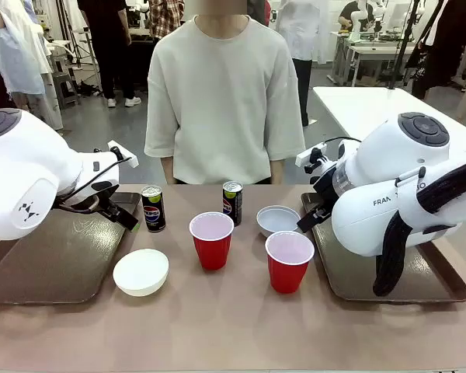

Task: Prepare tableware on both trays.
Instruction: Pick up a Picnic Bowl from the table and place it on a Handle tray.

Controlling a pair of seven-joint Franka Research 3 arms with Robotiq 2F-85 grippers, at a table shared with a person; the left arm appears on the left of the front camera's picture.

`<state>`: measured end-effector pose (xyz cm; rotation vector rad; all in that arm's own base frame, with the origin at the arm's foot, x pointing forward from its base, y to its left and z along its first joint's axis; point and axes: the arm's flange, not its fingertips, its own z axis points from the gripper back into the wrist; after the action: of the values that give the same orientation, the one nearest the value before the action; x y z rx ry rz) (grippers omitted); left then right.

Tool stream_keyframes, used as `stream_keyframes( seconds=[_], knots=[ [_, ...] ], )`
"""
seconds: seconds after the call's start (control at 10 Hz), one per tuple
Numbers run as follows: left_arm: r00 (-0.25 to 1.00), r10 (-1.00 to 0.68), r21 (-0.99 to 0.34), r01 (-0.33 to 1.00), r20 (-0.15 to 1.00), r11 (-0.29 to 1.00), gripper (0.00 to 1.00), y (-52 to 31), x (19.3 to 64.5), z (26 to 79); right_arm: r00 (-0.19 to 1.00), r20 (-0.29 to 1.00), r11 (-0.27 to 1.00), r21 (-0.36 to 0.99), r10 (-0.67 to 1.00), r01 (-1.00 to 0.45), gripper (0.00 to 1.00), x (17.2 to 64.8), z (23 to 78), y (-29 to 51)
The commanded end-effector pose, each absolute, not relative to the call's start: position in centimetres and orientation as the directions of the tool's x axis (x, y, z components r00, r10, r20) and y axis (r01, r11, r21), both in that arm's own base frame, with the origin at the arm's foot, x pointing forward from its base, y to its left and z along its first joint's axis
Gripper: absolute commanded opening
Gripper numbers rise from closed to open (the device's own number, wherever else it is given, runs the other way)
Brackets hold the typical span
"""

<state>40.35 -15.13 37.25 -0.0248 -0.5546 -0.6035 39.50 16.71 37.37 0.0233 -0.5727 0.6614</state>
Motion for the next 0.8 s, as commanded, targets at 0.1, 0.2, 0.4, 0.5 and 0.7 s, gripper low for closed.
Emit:
stream_keyframes(
  seconds=[0.1, 0.2, 0.4, 0.5, 0.7],
  knots=[
    [0.682, -0.532, 0.136, 0.544, 0.502, 0.828, 1.00, -15.13, 40.35, 37.28, 0.641, 0.510, 0.795, -0.157, 0.574, -0.586, 1.00, 39.50, 37.37, 16.71],
    [0.682, -0.532, 0.136, 0.544, 0.502, 0.828, 1.00, -15.13, 40.35, 37.28, 0.641, 0.510, 0.795, -0.157, 0.574, -0.586, 1.00, 39.50, 37.37, 16.71],
    [0.682, -0.532, 0.136, 0.544, 0.502, 0.828, 1.00, -15.13, 40.35, 37.28, 0.641, 0.510, 0.795, -0.157, 0.574, -0.586, 1.00, 39.50, 37.37, 16.71],
    [0.682, -0.532, 0.136, 0.544, 0.502, 0.828, 1.00, -15.13, 40.35, 37.28, 0.641, 0.510, 0.795, -0.157, 0.574, -0.586, 1.00, 39.50, 37.37, 16.71],
    [0.682, -0.532, 0.136, 0.544, 0.502, 0.828, 1.00, -15.13, 40.35, 37.28, 0.641, 0.510, 0.795, -0.157, 0.574, -0.586, 1.00, 39.50, 37.37, 16.71]
  ],
)
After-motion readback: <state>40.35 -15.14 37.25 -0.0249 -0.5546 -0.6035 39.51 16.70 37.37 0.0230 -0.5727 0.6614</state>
